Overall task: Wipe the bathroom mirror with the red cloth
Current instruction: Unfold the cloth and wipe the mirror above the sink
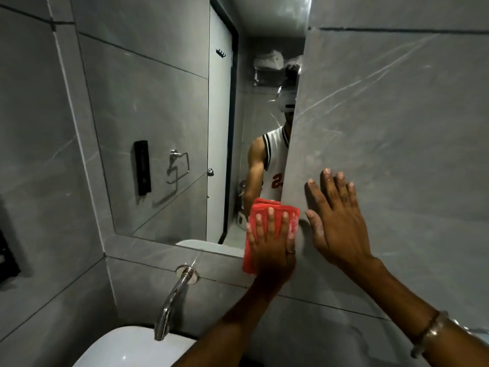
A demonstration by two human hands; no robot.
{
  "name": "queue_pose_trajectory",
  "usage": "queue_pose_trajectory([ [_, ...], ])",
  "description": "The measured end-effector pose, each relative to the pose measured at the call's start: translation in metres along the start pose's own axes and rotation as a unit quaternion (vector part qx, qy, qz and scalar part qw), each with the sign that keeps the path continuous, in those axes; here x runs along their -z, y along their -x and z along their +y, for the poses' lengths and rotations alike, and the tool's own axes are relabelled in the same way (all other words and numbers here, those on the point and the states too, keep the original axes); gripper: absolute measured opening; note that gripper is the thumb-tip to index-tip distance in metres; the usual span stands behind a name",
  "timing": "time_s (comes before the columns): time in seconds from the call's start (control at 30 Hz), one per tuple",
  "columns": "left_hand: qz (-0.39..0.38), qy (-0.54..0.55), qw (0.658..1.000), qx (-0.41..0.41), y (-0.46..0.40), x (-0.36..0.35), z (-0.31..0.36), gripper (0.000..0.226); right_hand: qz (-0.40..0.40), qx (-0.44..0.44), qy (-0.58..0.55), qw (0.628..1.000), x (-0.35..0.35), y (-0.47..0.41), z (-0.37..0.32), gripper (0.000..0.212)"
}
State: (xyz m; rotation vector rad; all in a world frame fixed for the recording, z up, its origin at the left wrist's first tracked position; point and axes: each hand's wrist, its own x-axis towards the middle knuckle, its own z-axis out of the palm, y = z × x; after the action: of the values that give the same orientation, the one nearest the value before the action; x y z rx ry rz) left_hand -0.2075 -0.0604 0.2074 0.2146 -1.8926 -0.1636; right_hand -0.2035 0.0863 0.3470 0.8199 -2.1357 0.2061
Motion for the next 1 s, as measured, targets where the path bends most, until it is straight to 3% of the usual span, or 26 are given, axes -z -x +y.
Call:
queue_pose_trajectory([
  [0.17,-0.014,0.009,1.0,0.016,-0.074,0.015,0.014,0.064,0.026,-0.005,-0.015,1.0,0.032,-0.02,0.02,0.067],
  [0.4,0.095,0.059,0.994,-0.01,-0.337,0.1,0.067,0.077,0.079,-0.013,-0.038,0.996,0.077,-0.076,0.03,0.066],
  [0.57,0.068,0.049,0.996,-0.007,-0.465,0.157,0.082,0.072,0.122,-0.012,-0.061,0.991,0.102,-0.094,0.037,0.065],
  [0.67,0.071,0.021,0.997,-0.016,-0.464,0.155,0.085,0.069,0.126,-0.022,-0.096,0.987,0.105,-0.094,0.036,0.066],
  [0.83,0.073,0.034,0.995,-0.052,-0.367,0.125,0.07,0.066,0.074,-0.042,-0.134,0.987,0.085,-0.067,0.028,0.069],
  [1.0,-0.009,0.122,0.992,-0.036,-0.243,0.106,0.05,0.064,0.036,-0.048,-0.159,0.986,0.073,-0.039,0.019,0.069],
])
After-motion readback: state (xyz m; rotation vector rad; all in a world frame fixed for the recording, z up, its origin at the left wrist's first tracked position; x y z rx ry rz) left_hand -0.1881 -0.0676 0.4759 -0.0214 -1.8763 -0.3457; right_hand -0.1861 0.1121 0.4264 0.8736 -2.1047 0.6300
